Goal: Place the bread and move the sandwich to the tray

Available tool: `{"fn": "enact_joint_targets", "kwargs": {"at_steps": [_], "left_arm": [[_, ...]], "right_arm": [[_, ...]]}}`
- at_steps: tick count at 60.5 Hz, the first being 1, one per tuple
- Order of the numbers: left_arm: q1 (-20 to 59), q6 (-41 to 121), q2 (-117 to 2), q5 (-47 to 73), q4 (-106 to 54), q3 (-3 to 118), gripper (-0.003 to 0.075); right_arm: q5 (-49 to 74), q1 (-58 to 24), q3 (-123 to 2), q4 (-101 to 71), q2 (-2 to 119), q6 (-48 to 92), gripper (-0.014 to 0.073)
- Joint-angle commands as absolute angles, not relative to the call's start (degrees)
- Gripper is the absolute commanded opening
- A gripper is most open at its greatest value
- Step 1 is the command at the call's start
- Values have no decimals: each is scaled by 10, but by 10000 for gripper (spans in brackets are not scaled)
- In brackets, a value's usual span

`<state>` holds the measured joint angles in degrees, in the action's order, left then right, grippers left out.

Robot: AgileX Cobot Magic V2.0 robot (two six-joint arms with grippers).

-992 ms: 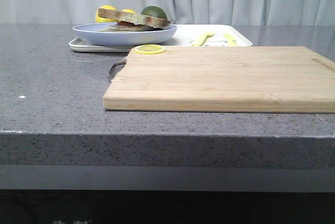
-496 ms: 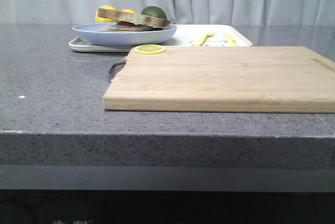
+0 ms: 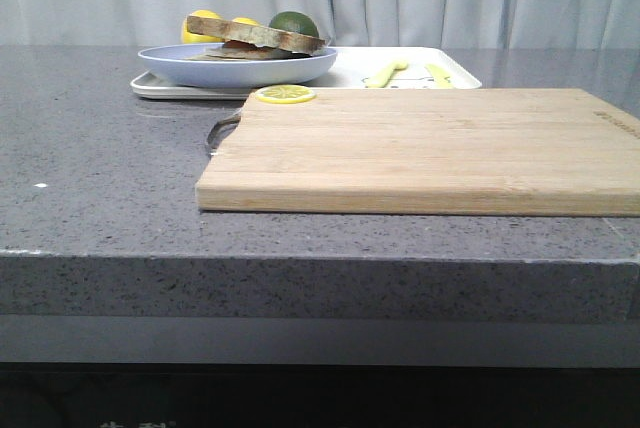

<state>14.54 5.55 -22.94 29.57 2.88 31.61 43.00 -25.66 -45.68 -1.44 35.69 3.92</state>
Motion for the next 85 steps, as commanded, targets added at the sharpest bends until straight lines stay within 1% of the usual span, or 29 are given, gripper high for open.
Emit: {"fn": "enact_joint_targets", "kwargs": {"at_steps": [1, 13, 19, 31, 35, 60, 70, 85], "left_arm": [[114, 51, -180, 197, 29, 272, -18], [72, 51, -41, 71, -4, 117, -18], [58, 51, 9, 48, -39, 62, -18], [46, 51, 14, 16, -91, -5, -18], [46, 51, 14, 34, -94, -3, -18], [46, 49, 13, 9, -97, -4, -18], [46, -44, 13, -5, -9, -4, -18], [46, -43, 13, -5, -21, -4, -18]], "right_arm": [[387, -254, -471, -13, 358, 40, -67], [387, -254, -471, -13, 358, 40, -67], [387, -254, -471, -13, 358, 40, -67], [389, -254, -471, -13, 359, 40, -67], [390, -254, -471, -13, 359, 40, -67], [395, -254, -471, -13, 359, 40, -67], [396, -254, -471, -13, 359, 40, -67], [396, -254, -471, -13, 359, 40, -67]]}}
